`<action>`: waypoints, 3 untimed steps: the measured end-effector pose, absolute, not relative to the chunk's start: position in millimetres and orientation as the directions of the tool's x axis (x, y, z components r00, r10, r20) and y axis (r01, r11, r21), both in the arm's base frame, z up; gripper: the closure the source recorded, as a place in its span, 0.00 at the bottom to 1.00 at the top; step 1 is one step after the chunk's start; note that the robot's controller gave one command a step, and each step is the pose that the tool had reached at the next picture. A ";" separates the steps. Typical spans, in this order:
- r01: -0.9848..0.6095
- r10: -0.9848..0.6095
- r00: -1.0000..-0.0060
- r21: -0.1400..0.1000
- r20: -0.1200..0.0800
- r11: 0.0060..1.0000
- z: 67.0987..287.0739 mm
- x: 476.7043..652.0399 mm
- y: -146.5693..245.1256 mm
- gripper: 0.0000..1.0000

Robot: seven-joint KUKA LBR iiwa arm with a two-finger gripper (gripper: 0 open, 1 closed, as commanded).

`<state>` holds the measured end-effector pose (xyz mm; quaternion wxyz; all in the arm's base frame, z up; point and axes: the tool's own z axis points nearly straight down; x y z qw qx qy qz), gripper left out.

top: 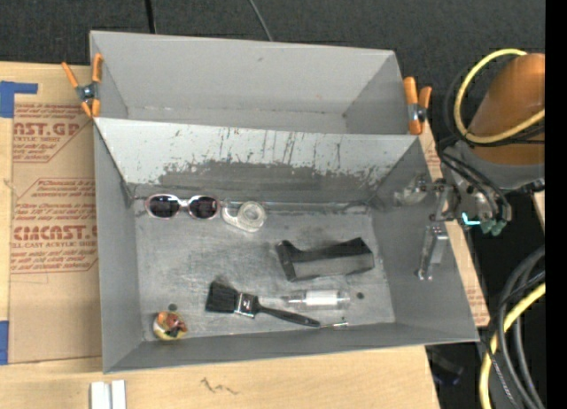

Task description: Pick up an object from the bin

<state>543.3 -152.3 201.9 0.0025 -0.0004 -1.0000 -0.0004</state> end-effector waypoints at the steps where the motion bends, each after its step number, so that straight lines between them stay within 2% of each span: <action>1: -0.001 -0.001 -1.000 -0.001 -0.002 1.000 205.4 545.2 -151.6 0.00; 2: -0.021 -0.021 -1.000 -0.002 -0.007 1.000 133.3 566.6 -113.0 0.00; 3: -0.002 -0.002 -1.000 0.002 0.004 1.000 110.3 566.7 -92.5 0.00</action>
Offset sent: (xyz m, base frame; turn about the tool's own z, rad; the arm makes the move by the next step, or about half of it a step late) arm 0.0383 0.0724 -0.1319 -0.0395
